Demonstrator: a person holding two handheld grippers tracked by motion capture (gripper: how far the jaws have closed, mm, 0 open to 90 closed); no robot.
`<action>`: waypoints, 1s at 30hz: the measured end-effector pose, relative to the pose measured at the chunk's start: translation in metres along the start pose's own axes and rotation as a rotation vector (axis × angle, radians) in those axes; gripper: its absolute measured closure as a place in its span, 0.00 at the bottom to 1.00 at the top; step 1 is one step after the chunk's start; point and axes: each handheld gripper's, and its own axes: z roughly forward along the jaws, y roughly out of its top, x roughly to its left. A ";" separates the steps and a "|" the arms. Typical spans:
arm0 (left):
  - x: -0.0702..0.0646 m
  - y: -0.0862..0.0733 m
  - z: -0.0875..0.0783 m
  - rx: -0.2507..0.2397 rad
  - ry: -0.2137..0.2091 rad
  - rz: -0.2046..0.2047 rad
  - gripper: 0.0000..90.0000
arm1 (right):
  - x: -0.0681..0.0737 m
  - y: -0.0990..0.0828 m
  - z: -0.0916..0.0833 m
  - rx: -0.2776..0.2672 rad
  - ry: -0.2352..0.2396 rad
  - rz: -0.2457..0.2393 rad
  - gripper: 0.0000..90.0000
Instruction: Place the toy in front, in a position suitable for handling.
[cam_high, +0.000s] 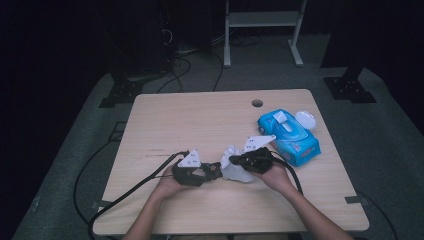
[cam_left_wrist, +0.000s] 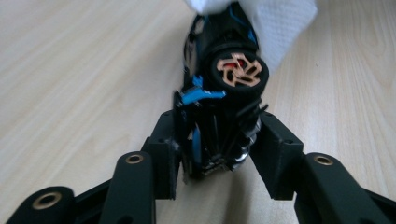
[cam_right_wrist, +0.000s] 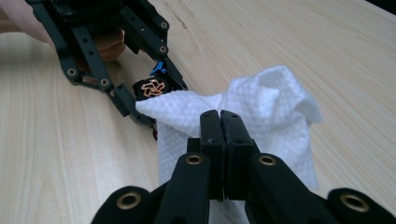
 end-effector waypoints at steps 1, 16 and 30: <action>0.000 -0.001 0.002 0.013 0.005 -0.006 0.58 | 0.000 -0.001 0.000 -0.003 0.002 0.004 0.98; -0.001 0.007 0.020 0.039 0.002 -0.028 0.62 | 0.002 -0.002 -0.001 -0.011 -0.006 0.012 0.98; -0.012 0.020 -0.006 -0.165 0.096 -0.008 0.65 | -0.006 -0.005 -0.013 -0.086 0.006 0.067 0.98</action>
